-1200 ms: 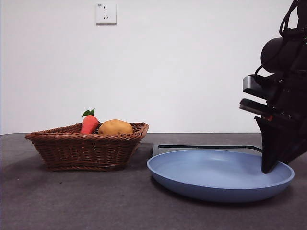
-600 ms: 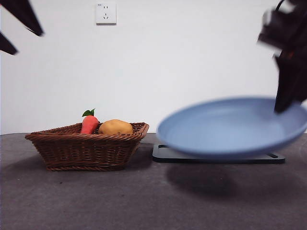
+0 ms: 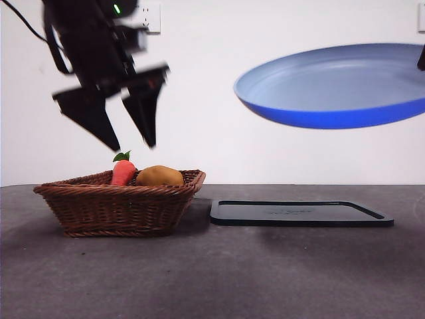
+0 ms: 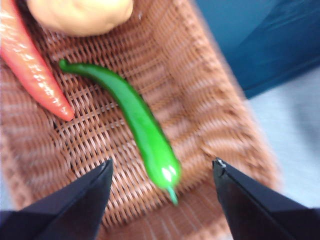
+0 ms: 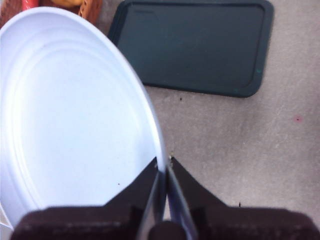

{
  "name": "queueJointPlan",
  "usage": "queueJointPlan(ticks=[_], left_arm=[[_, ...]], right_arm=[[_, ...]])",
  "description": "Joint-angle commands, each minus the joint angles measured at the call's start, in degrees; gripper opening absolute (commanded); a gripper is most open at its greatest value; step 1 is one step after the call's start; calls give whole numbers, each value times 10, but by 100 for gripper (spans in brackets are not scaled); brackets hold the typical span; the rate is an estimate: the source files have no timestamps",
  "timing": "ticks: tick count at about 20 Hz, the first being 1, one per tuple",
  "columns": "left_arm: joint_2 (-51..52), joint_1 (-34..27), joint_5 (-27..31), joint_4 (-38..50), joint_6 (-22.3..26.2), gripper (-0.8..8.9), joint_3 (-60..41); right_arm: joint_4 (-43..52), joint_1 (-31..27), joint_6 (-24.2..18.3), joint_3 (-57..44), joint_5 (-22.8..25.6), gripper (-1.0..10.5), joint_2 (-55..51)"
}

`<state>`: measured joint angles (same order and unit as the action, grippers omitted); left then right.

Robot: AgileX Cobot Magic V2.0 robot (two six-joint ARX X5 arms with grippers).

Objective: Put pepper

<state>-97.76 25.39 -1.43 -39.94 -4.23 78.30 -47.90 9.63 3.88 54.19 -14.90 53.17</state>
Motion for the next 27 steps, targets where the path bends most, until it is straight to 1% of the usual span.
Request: queueJointPlan(ticks=[1,3,6,13,19,22,27], left_arm=[[-49,6,16,12,-11,348,17],[-75,6,21,27,-21,348,17],[-101,6,36,44,-21,348,17],[-133,9,33,68,-21,348,17],[-147,9,29,62,-23,346,17],[-147,10,28,57,-33,266,17],[-144,12,28,55,-33,161,17]], right_arm=[[6,1,12,5,-2,6,-8],[6,1,12,5,-2,6,-12],[5,1,12,5,-2,6,-12],[5,1,12,5,-2,6,-12],[5,1,12,5,-2,6,-12],[5,1,12,5,-2,6,-12],[7,1,12,5,0,6,-12]])
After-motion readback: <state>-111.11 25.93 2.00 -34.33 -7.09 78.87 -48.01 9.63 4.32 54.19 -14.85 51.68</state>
